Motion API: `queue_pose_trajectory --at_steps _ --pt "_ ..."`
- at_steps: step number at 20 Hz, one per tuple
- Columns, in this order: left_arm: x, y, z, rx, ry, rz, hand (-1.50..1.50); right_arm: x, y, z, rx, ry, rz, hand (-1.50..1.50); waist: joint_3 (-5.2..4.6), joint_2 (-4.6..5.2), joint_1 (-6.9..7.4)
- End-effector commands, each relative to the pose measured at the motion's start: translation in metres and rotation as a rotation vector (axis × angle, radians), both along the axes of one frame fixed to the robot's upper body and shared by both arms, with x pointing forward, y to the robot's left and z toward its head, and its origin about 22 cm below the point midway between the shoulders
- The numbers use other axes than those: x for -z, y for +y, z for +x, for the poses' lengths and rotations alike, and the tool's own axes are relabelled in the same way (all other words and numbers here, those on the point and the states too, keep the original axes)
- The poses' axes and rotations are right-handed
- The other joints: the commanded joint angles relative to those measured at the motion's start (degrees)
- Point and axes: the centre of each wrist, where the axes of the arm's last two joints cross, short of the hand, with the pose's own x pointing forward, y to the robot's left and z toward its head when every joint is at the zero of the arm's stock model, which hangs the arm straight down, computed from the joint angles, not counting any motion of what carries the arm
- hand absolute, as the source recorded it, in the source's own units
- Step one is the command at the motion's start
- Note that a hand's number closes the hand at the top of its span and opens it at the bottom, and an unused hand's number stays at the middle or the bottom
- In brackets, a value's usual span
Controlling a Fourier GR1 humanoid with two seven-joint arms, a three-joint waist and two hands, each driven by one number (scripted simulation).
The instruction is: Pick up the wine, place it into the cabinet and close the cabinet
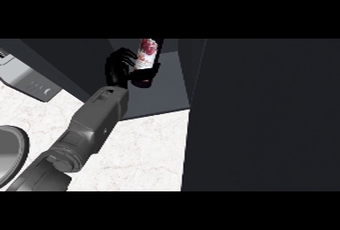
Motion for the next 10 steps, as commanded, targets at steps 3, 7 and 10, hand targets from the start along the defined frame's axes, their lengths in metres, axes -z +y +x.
queue_pose_trajectory --at_steps 3,7,10 --pt "0.013 0.027 -0.006 0.012 0.061 0.017 -1.5 0.0 -0.001 -0.005 -0.022 0.0 0.006 -1.5 -0.18 0.41 -0.08" --pt "0.005 0.035 -0.001 -0.016 0.063 0.02 -1.5 -0.001 0.002 -0.007 -0.032 -0.007 -0.002 -1.5 -0.21 0.38 -0.29" --pt "0.007 0.04 -0.002 -0.013 0.076 0.0 -1.5 -0.001 0.003 -0.008 -0.025 -0.008 -0.005 -1.5 -0.25 0.15 0.19"
